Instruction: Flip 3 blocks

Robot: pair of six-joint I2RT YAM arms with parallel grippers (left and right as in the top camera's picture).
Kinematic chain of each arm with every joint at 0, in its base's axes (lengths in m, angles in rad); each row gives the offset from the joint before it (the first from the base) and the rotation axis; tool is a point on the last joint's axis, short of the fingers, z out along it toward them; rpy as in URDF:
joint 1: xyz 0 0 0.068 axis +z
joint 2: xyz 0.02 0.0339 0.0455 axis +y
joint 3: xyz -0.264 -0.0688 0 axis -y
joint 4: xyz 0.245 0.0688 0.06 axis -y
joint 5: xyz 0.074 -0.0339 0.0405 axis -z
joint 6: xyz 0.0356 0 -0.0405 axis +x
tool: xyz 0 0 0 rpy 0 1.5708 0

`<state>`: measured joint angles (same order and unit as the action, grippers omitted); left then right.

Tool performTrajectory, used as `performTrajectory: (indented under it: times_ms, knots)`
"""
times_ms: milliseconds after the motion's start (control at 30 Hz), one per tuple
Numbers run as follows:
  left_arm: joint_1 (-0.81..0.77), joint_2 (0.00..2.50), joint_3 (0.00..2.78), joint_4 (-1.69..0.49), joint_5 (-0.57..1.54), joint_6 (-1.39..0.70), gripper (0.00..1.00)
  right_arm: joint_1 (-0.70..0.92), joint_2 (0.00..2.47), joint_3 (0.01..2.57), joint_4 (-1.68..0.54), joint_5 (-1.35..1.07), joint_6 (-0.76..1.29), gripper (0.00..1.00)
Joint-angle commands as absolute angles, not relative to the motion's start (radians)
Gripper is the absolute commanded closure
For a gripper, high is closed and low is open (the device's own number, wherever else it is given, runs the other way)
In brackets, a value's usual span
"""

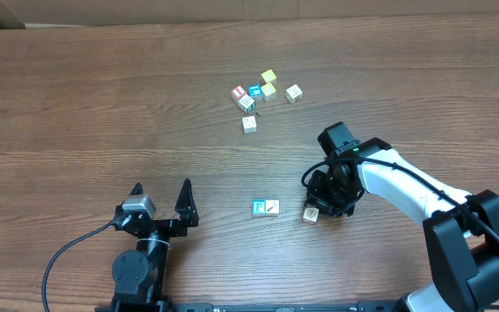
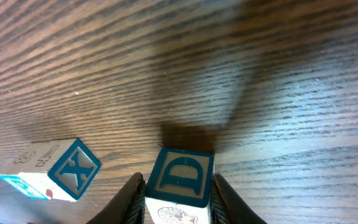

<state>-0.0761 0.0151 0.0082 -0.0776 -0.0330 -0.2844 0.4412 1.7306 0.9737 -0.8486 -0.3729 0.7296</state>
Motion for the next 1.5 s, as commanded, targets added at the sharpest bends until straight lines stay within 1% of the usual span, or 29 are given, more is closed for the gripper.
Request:
performTrajectory:
  times_ms: [0, 233, 533, 700, 767, 833, 1000, 1100, 1267, 1467]
  knots:
    - [-0.072, 0.004, 0.005, -0.076, -0.025, -0.269, 0.0, 0.446, 1.717, 0.967, -0.835, -0.377, 0.737, 0.75]
    - [-0.072, 0.004, 0.005, -0.076, -0.025, -0.269, 0.0, 0.462, 1.717, 0.967, -0.807, -0.389, 0.738, 0.75]
    - [-0.072, 0.004, 0.005, -0.076, -0.025, -0.269, 0.0, 0.54, 1.717, 0.967, -0.732, -0.397, 0.741, 0.75]
    - [-0.072, 0.004, 0.005, -0.076, -0.025, -0.269, 0.0, 0.557, 1.717, 0.967, -0.715, -0.36, 0.741, 0.74]
    - [-0.072, 0.004, 0.005, -0.076, -0.025, -0.269, 0.0, 0.557, 1.717, 0.967, -0.715, -0.34, 0.74, 0.7]
    - [-0.072, 0.004, 0.005, -0.076, -0.025, -0.269, 0.0, 0.557, 1.717, 0.967, -0.71, -0.334, 0.734, 0.68]
    - [-0.072, 0.004, 0.005, -0.076, -0.025, -0.269, 0.0, 0.557, 1.717, 0.967, -0.68, -0.334, 0.729, 0.54]
    - [-0.072, 0.004, 0.005, -0.076, -0.025, -0.269, 0.0, 0.557, 1.717, 0.969, -0.672, -0.334, 0.729, 0.48]
    - [-0.072, 0.004, 0.005, -0.076, -0.025, -0.269, 0.0, 0.553, 1.717, 1.012, -0.691, -0.338, 0.672, 0.47]
    - [-0.072, 0.004, 0.005, -0.076, -0.025, -0.269, 0.0, 0.553, 1.717, 1.15, -0.858, -0.3, 0.594, 0.46]
